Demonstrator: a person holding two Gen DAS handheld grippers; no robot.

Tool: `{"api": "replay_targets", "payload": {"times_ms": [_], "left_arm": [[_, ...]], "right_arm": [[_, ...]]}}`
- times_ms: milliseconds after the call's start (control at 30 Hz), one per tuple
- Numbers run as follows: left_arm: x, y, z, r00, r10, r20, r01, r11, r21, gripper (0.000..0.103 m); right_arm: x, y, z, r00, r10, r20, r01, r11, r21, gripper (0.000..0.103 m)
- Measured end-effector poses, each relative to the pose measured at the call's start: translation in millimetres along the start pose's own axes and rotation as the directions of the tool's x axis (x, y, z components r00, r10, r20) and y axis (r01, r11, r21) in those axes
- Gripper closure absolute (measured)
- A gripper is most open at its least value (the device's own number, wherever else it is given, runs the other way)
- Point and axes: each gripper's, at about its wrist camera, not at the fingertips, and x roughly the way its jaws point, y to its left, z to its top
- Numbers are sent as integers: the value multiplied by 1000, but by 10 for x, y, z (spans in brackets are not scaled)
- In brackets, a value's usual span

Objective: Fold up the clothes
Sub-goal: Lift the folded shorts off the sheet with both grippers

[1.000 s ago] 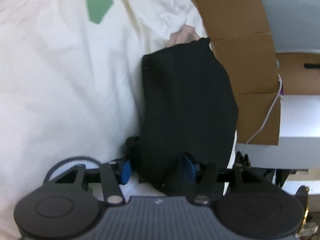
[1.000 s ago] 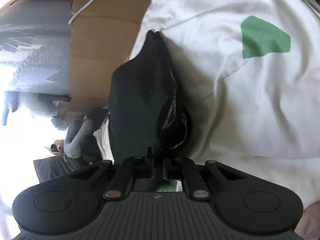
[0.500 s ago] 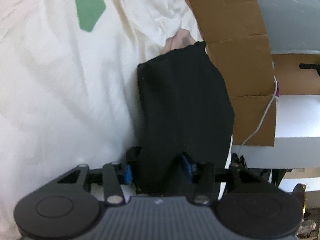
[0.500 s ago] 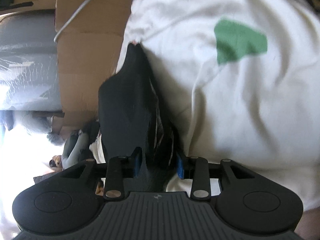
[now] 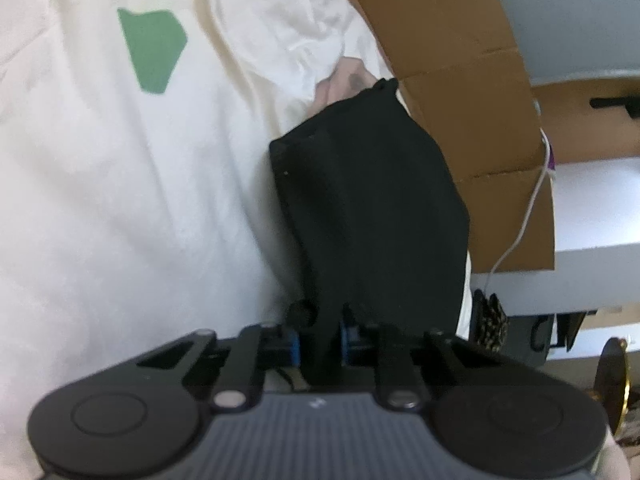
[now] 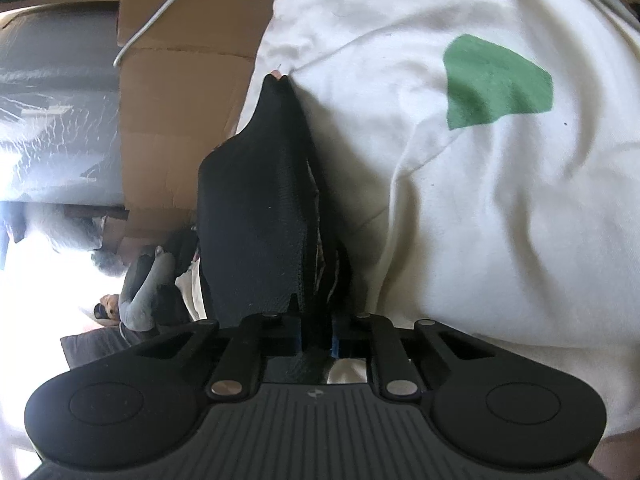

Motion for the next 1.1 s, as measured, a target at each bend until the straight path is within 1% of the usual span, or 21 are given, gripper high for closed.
{"api": "replay_targets", "payload": {"times_ms": [167, 267, 367, 467, 500, 567, 600, 633, 667, 700, 767, 867, 933, 1033, 1100], "left_arm": [[-69, -146, -72, 999, 33, 6, -33, 997, 71, 90], [-127, -159, -149, 999, 46, 6, -46, 995, 89, 91], [-202, -141, -237, 998, 58, -9, -57, 994, 94, 91], [-284, -115, -366, 995, 91, -33, -86, 990, 113, 91], [-319, -113, -304, 993, 110, -43, -104, 987, 121, 91], [-389, -116, -53, 986, 153, -63, -143, 981, 132, 91], [-342, -254, 18, 983, 169, -70, -158, 978, 137, 91], [-247, -474, 56, 980, 182, -75, -170, 975, 143, 91], [-240, -542, 46, 978, 194, -81, -181, 972, 148, 91], [-234, -534, 51, 975, 203, -88, -189, 970, 151, 91], [-246, -519, -17, 969, 225, -103, -206, 964, 170, 91], [-546, -427, -299, 960, 250, -125, -225, 956, 189, 91], [-625, -423, -366, 952, 270, -144, -240, 951, 194, 91], [-564, -468, -454, 931, 309, -195, -265, 938, 222, 91], [-371, -570, -451, 922, 313, -229, -262, 938, 226, 91]], "right_arm": [[-26, 50, -29, 1000, -6, -14, 6, 1000, -18, 93], [-52, 59, -75, 999, -8, -39, 7, 1000, -30, 93], [-96, 49, -135, 998, -10, -63, 8, 999, -39, 93], [-132, 45, -201, 995, -22, -97, 16, 998, -56, 93], [-138, 44, -227, 994, -25, -109, 18, 998, -61, 93], [-137, 44, -288, 990, -37, -139, 27, 997, -73, 93], [-138, 47, -329, 987, -43, -155, 31, 996, -80, 93], [-140, 52, -371, 984, -48, -172, 33, 996, -86, 93], [-141, 56, -414, 981, -53, -188, 36, 995, -92, 93], [-149, 59, -455, 978, -56, -203, 36, 995, -97, 93], [-163, 63, -530, 972, -59, -228, 35, 994, -106, 93], [-166, 74, -612, 965, -63, -256, 34, 992, -119, 94], [-168, 88, -643, 961, -74, -265, 39, 990, -134, 94], [-208, 109, -627, 963, -92, -254, 53, 986, -157, 94], [-247, 128, -587, 967, -96, -235, 57, 985, -166, 94]]}}
